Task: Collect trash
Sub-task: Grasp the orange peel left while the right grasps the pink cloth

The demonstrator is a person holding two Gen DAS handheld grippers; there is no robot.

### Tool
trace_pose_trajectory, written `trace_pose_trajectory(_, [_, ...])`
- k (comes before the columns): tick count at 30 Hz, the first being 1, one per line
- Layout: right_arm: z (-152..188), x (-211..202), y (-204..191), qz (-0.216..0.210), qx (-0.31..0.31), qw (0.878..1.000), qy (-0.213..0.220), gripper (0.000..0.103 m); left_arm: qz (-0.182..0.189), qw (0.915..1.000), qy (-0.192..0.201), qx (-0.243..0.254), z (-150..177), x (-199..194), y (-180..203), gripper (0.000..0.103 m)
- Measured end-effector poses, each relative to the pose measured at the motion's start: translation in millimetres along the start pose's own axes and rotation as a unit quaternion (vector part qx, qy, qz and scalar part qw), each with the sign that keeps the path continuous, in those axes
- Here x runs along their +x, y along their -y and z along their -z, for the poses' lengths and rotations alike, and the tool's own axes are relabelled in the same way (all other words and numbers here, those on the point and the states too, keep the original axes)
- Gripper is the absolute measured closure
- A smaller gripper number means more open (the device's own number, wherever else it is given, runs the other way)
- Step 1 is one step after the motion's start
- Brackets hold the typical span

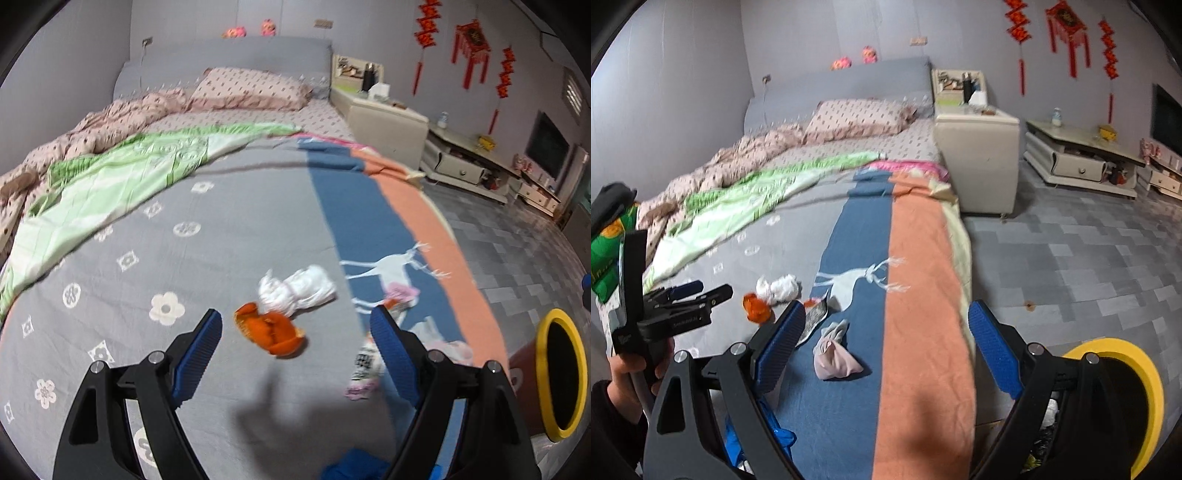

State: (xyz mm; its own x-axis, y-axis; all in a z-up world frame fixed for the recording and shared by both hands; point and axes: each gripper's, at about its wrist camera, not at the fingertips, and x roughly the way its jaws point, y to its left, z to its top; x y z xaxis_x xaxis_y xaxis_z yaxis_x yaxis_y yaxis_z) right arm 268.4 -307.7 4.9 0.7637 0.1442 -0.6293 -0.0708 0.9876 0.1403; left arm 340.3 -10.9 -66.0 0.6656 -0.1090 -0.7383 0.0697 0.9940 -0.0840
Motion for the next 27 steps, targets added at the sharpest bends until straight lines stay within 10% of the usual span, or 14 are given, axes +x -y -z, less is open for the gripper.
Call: trace_pose_trajectory(27, [57.5,157.3,-50.4,-0.022,-0.065,0.991,-0.119,0.017,0.009,0.9962,-0.076,-0.041,22.5,111.0,-36.0,0.029])
